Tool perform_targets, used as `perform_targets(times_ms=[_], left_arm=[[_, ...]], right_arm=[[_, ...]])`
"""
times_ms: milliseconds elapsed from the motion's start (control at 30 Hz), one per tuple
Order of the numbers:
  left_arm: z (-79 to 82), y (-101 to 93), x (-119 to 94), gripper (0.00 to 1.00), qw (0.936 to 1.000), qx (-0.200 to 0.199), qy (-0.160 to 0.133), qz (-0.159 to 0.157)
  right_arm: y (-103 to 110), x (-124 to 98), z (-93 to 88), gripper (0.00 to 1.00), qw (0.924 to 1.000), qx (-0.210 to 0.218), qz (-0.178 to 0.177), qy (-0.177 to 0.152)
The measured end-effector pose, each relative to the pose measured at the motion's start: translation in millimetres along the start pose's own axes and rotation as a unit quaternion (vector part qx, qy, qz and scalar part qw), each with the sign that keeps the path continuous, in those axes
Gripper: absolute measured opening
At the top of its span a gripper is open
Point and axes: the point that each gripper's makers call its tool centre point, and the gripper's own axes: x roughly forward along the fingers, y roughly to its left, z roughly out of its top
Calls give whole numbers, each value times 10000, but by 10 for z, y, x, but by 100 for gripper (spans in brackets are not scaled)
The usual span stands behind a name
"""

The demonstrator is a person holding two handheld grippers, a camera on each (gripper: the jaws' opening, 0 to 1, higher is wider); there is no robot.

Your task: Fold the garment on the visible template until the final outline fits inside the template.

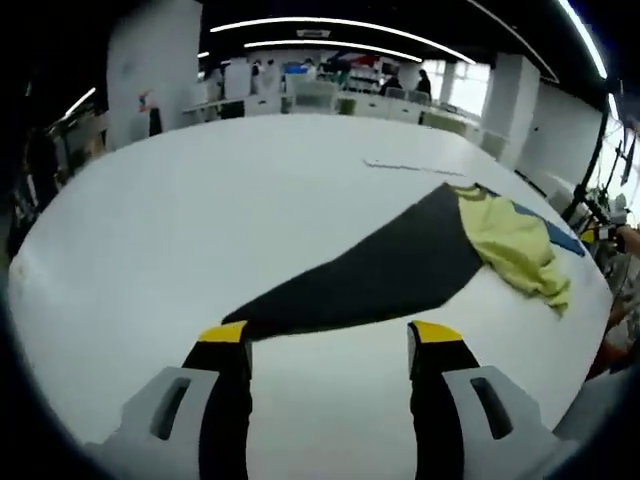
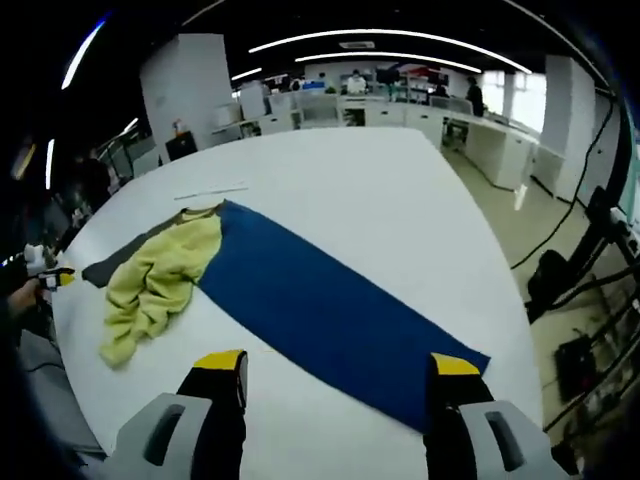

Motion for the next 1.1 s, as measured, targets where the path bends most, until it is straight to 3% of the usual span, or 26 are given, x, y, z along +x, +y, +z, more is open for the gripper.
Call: perform_targets(times_ms=[33, 233, 500, 867, 1100], left_arm=[[9, -131, 19, 65, 9997, -92, -35, -233], [54, -445, 41, 75, 9981, 58, -175, -580], [56, -961, 45, 79, 9935, 104, -279, -1098], [15, -1535, 74, 77, 9856, 104, -272, -1668], [-46, -1895, 81, 72, 9816, 25, -296, -1886]], right_arm=[[39, 9, 0, 75, 10000, 10, 58, 13], [290, 55, 13, 81, 9992, 8, 411, 22], [629, 78, 37, 81, 9968, -44, 798, -81], [1085, 121, 9, 76, 9929, -235, 1158, -119], [1359, 148, -36, 67, 9905, -379, 1313, -179]])
